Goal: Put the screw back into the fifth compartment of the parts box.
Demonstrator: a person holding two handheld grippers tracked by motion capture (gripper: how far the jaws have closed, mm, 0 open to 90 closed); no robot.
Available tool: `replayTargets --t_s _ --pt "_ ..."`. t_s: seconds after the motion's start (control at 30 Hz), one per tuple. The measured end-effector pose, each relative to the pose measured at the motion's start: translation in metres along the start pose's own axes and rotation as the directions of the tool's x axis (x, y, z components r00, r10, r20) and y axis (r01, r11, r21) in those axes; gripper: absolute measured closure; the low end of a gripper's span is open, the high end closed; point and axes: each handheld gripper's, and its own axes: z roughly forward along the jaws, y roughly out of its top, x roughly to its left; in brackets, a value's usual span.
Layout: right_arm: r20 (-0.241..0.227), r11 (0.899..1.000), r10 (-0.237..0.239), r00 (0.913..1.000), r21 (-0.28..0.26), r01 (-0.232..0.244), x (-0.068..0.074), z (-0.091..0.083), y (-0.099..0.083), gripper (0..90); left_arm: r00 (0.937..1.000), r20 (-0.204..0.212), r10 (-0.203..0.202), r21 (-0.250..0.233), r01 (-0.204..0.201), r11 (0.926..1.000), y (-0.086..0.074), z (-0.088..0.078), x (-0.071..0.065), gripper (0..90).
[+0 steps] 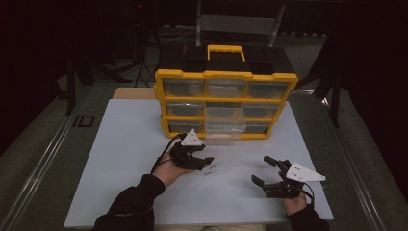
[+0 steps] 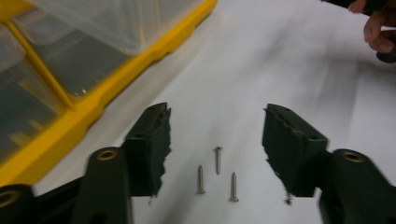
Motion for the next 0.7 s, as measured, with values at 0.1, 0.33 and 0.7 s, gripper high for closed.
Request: replayTargets --t_s 0.1,0.33,0.7 --pt "0.000 1.000 0.001 1.0000 0.001 -0.001 0.000 0.000 0.000 14.1 1.0000 0.006 0.002 0.022 -0.002 0.9997 -0.005 0.004 0.000 47.7" --pt "-0.003 1.000 0.001 1.0000 0.002 -0.001 0.000 0.001 0.000 14.1 0.9996 0.028 -0.006 0.067 0.004 0.9977 -0.013 0.013 0.001 59.7" --pt "-0.009 1.000 0.002 1.0000 0.000 -0.002 0.001 0.001 0.000 14.2 0.9990 0.042 -0.016 0.124 0.011 0.9922 -0.018 0.025 0.004 71.7"
